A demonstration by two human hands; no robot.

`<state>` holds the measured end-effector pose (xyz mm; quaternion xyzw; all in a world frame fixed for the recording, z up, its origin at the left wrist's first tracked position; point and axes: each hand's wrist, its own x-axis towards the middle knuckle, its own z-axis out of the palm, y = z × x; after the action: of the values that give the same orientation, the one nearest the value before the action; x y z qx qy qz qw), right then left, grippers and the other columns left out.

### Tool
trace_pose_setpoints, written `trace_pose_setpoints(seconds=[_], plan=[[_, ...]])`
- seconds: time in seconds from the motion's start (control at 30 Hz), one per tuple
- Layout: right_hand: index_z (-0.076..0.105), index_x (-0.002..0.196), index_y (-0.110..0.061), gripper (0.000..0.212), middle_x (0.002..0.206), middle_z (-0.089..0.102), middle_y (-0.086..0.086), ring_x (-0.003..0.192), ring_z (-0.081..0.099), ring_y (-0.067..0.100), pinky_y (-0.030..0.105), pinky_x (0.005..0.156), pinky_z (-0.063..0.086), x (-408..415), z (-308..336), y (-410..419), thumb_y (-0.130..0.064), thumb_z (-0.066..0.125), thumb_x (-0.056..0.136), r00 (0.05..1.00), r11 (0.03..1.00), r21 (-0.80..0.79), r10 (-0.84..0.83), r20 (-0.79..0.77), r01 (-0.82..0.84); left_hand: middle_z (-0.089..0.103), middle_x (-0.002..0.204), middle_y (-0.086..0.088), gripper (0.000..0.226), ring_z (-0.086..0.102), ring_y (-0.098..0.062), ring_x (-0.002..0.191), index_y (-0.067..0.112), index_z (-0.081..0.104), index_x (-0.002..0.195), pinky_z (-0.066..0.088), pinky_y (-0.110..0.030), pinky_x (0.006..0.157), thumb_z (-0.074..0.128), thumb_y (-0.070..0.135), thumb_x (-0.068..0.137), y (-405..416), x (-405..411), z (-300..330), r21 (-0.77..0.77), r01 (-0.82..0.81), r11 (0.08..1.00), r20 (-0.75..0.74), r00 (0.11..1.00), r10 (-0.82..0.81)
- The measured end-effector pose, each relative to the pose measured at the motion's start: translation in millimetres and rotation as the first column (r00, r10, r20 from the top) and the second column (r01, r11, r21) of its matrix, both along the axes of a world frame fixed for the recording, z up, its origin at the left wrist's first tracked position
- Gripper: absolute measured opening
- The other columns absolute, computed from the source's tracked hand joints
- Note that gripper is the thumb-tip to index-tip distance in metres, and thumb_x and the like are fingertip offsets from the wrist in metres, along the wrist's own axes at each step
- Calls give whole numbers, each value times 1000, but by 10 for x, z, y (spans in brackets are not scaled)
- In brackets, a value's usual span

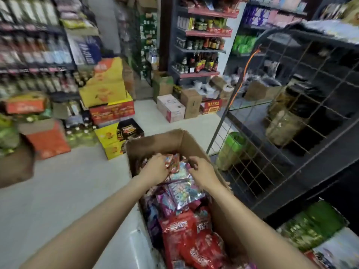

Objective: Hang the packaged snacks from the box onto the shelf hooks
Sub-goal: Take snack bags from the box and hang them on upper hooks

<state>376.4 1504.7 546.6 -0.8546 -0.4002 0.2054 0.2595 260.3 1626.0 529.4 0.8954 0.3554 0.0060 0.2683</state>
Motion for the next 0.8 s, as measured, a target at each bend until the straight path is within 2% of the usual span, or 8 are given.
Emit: trace_pose_setpoints(seconds=[0.13, 0.27, 0.37, 0.43, 0.57, 0.63, 0.7, 0.8], plan=[[38, 144, -8, 55, 145, 42, 11, 134, 39, 25, 25, 100, 31, 110, -433, 273, -7, 52, 90, 991, 991, -76, 103, -88, -109, 47, 131, -25, 46, 44, -39, 124, -1, 45, 127, 37, -38, 102, 53, 18, 86, 140, 53, -428, -96, -60, 994, -166, 985, 43], [46, 137, -5, 48, 137, 48, 18, 130, 41, 30, 25, 97, 30, 224, -707, 468, -3, 52, 89, 988, 991, -43, 125, -94, -129, 37, 141, -23, 71, 39, -37, 129, 0, 27, 143, 34, -39, 106, 60, 25, 85, 209, 150, -559, -57, -80, 995, -235, 970, 64], [51, 131, -4, 39, 134, 36, 18, 125, 42, 29, 24, 99, 30, 261, -845, 542, -13, 55, 93, 993, 991, -96, 87, -85, -95, 47, 131, -18, 46, 43, -35, 123, 4, 46, 130, 39, -40, 97, 57, 24, 89, 205, 184, -595, 117, -55, 992, -279, 956, 86], [54, 119, -1, 32, 132, 31, 17, 117, 46, 31, 29, 99, 34, 272, -904, 605, -19, 57, 93, 996, 991, -111, 62, -66, -69, 51, 124, -16, 30, 44, -33, 121, 4, 55, 118, 42, -41, 91, 54, 18, 92, 184, 211, -591, 201, -65, 977, -300, 946, 125], [50, 108, 2, 33, 131, 26, 19, 112, 44, 33, 34, 97, 38, 220, -975, 695, -24, 61, 91, 999, 993, -118, 18, -38, -23, 60, 114, -19, 23, 52, -35, 112, 1, 57, 110, 44, -41, 85, 43, 3, 92, 129, 272, -600, 315, -48, 948, -324, 933, 154], [49, 108, 3, 35, 132, 24, 19, 110, 47, 33, 34, 95, 39, 200, -1014, 707, -23, 63, 90, 1000, 992, -122, 12, -19, -14, 62, 112, -22, 24, 54, -38, 110, 1, 56, 110, 43, -43, 89, 41, 1, 92, 131, 272, -605, 299, -58, 952, -295, 943, 150], [48, 106, 2, 30, 131, 25, 17, 102, 52, 35, 37, 85, 42, 196, -1059, 728, -19, 62, 90, 1000, 989, -147, 7, 28, -3, 61, 110, -26, 26, 53, -42, 111, -2, 51, 115, 39, -46, 93, 40, 2, 92, 161, 238, -565, 203, -127, 971, -209, 963, 170], [48, 104, -3, 18, 128, 29, 10, 87, 52, 31, 33, 67, 35, 183, -1085, 761, -10, 57, 90, 991, 985, -123, -128, -46, 121, 59, 100, -31, 12, 56, -45, 99, -2, 45, 103, 41, -44, 80, 41, 5, 93, 174, 159, -477, 24, -167, 986, -25, 986, 168]])
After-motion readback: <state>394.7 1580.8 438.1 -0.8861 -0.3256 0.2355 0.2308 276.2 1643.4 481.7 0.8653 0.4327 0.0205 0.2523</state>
